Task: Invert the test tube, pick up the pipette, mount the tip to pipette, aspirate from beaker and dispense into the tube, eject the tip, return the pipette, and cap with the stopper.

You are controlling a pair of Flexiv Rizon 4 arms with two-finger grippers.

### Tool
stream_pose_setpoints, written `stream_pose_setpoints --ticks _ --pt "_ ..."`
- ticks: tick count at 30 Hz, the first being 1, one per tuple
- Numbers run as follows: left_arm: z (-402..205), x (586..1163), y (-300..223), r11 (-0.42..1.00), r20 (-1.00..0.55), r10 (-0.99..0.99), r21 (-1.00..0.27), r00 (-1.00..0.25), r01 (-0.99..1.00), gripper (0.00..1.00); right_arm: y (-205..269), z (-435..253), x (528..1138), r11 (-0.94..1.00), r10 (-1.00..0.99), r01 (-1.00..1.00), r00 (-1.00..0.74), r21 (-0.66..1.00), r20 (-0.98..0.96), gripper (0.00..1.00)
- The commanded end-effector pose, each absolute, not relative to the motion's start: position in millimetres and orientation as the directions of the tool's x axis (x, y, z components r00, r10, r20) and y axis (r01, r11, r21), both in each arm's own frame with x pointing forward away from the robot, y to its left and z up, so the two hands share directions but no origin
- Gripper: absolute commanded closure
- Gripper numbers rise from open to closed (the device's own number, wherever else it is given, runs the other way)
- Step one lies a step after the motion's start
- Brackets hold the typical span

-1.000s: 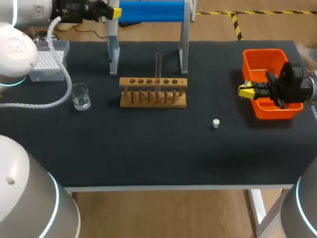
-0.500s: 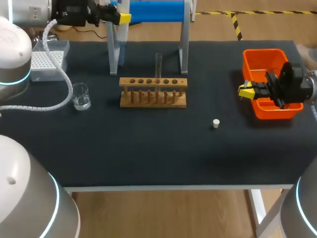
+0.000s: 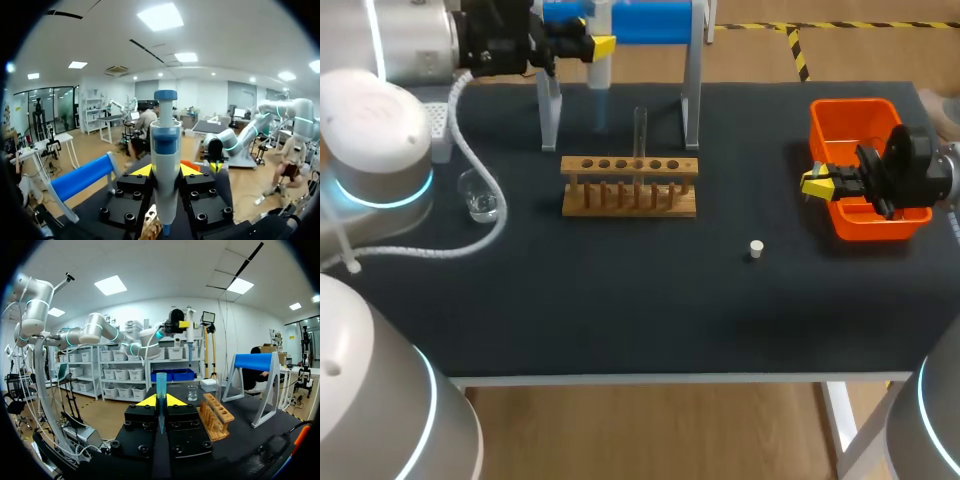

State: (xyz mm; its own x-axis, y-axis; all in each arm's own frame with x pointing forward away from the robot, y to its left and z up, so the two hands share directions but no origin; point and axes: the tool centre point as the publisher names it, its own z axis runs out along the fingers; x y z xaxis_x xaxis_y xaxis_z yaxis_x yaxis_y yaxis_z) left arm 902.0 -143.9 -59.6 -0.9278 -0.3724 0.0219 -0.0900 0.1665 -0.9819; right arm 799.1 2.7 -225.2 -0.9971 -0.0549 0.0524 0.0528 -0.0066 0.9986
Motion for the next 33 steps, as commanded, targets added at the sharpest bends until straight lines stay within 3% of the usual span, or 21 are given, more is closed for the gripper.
stream_pose_setpoints --ticks 1,33 --pt "-62.3 898.3 -153.4 0.12 0.004 -0.372 -0.991 -0.928 -0.052 1.0 2.6 -225.1 798.4 -0.005 -0.053 0.052 -0.997 0.999 0.052 1.0" --pt "-57.8 883.6 -205.7 0.122 0.015 -0.344 -0.991 -0.939 -0.061 1.0 2.6 -225.1 798.4 -0.005 -0.053 0.052 -0.997 0.999 0.052 1.0"
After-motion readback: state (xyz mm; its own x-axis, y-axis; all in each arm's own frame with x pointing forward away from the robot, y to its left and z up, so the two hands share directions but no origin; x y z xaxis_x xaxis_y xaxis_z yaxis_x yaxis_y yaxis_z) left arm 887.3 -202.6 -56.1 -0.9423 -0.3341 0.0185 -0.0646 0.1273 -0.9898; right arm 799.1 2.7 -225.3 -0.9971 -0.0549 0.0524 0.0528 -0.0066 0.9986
